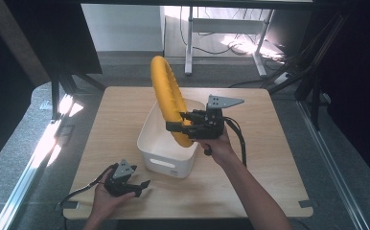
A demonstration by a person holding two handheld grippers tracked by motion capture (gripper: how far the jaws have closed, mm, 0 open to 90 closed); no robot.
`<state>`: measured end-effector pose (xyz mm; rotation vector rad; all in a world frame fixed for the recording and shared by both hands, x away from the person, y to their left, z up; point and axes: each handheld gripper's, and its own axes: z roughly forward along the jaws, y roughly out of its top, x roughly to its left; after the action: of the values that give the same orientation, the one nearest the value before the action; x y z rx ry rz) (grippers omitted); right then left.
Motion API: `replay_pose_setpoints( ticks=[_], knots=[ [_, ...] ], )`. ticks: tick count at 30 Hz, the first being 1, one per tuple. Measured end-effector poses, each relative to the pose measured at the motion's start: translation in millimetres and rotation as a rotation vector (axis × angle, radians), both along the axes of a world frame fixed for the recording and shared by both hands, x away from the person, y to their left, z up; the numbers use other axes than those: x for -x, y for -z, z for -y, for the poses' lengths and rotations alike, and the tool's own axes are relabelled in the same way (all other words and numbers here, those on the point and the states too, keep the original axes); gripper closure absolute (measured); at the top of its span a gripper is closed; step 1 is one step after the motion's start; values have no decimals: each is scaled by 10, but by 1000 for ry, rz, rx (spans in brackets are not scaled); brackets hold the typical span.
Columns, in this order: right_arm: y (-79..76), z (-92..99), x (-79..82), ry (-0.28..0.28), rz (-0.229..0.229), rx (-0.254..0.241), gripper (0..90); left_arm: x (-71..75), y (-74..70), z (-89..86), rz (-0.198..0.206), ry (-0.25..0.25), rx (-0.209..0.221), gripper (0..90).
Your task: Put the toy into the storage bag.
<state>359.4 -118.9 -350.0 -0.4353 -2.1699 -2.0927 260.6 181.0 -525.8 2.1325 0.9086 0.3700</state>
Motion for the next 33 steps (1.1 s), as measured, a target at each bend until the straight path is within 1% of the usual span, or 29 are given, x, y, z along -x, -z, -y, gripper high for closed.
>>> replay_pose_setpoints(
  ticks=[1,2,3,7,8,11,13,17,18,19,25,31,33],
  knots=[
    [10,-1,2,-2,-7,3,513,0,1,0,0,0,0,222],
    [20,-5,-5,0,1,1,513,0,1,0,0,0,-1,222],
    [31,-6,-4,-2,-9,4,513,0,2,1,1,0,-1,222],
    [53,-12,-7,-4,-2,4,513,0,1,-1,1,0,-1,222],
    [53,-14,1,-5,-11,4,513,0,0,-1,1,0,-2,222],
    [67,-20,3,-6,-8,4,513,1,0,0,1,0,-1,222],
    [75,-19,8,-8,-19,1,513,1,-1,-1,3,0,0,222],
    [93,-17,13,-13,-9,0,513,1,1,1,0,0,0,222],
    [98,-19,22,-13,-19,-1,513,1,1,2,0,0,0,222],
    [105,-19,20,-14,-16,2,512,0,2,1,2,-1,-1,222],
    [167,-18,25,-17,-29,1,513,-1,3,2,1,2,0,222],
    [235,-35,40,-26,-38,15,512,-1,6,5,-1,2,1,222],
    [256,-40,49,-28,-53,16,512,-1,6,6,-1,2,0,222]
  ],
)
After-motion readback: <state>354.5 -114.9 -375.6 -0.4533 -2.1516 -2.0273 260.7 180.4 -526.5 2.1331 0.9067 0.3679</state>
